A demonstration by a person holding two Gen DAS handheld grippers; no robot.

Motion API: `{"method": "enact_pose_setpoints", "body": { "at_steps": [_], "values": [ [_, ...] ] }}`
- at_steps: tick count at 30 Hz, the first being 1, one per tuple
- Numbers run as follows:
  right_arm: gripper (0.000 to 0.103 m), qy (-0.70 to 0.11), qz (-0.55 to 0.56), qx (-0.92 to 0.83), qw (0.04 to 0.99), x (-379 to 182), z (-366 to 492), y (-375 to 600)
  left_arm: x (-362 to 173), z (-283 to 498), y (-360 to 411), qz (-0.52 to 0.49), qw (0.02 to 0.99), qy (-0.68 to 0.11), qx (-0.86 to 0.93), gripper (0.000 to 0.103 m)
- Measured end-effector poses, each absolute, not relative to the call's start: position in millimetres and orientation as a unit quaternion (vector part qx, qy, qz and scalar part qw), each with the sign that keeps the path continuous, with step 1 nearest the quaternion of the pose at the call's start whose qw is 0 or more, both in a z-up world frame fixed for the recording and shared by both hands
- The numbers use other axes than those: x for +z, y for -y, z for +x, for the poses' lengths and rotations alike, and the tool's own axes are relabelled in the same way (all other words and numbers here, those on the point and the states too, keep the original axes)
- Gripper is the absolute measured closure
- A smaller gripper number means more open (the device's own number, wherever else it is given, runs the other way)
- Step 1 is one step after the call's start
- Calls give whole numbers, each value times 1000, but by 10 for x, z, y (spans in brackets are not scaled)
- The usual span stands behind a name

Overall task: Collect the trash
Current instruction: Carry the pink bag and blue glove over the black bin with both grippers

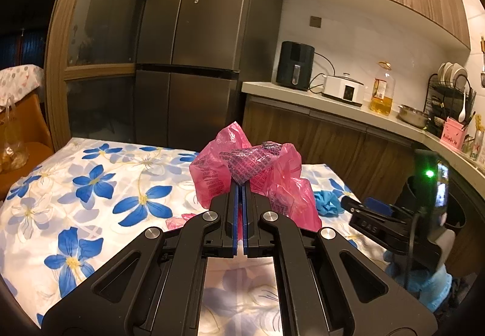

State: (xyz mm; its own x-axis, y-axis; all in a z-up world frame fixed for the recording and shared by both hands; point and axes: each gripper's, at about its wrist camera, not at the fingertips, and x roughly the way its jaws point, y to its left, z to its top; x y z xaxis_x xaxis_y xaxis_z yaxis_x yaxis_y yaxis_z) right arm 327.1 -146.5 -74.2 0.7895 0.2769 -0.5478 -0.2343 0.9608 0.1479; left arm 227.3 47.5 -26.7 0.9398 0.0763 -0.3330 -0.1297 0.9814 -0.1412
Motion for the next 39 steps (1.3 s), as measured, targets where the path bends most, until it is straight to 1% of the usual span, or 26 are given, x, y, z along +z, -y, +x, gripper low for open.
{"method": "enact_pose_setpoints", "body": {
  "at_steps": [8, 9, 10, 12, 13, 14, 15, 18, 22, 29, 34, 39],
  "values": [
    [48, -327, 18, 136, 935, -912, 3720, 1244, -324, 2438, -522, -82, 980, -173, 55, 102],
    [50, -331, 17, 138, 933, -931, 3748, 1228, -327, 2444, -518, -82, 980, -174, 55, 102],
    [54, -336, 15, 139, 931, -956, 3778, 1209, -330, 2456, -521, -83, 980, -175, 55, 102],
    [71, -351, 5, 144, 925, -1024, 3820, 1154, -326, 2463, -510, -82, 980, -176, 55, 102],
    [76, -355, 2, 145, 924, -1042, 3827, 1139, -326, 2466, -506, -81, 980, -176, 55, 102],
    [84, -358, 0, 149, 922, -1060, 3831, 1126, -322, 2469, -491, -79, 980, -176, 55, 102],
    [94, -358, 0, 154, 921, -1059, 3826, 1123, -319, 2472, -476, -78, 980, -176, 55, 102],
    [99, -348, 1, 164, 923, -1018, 3788, 1138, -314, 2477, -458, -77, 979, -178, 54, 102],
    [101, -327, 1, 167, 930, -908, 3660, 1172, -289, 2468, -430, -73, 980, -177, 50, 102],
    [101, -282, 33, 162, 945, -586, 3236, 1508, -194, 2429, -209, -65, 983, -172, 28, 102],
    [101, -234, 59, 144, 960, -285, 2824, 1931, -88, 2407, 92, -51, 986, -162, -4, 102],
    [101, -194, 79, 102, 973, -55, 2488, 2424, 28, 2403, 588, -36, 987, -150, -55, 102]
  ]
}}
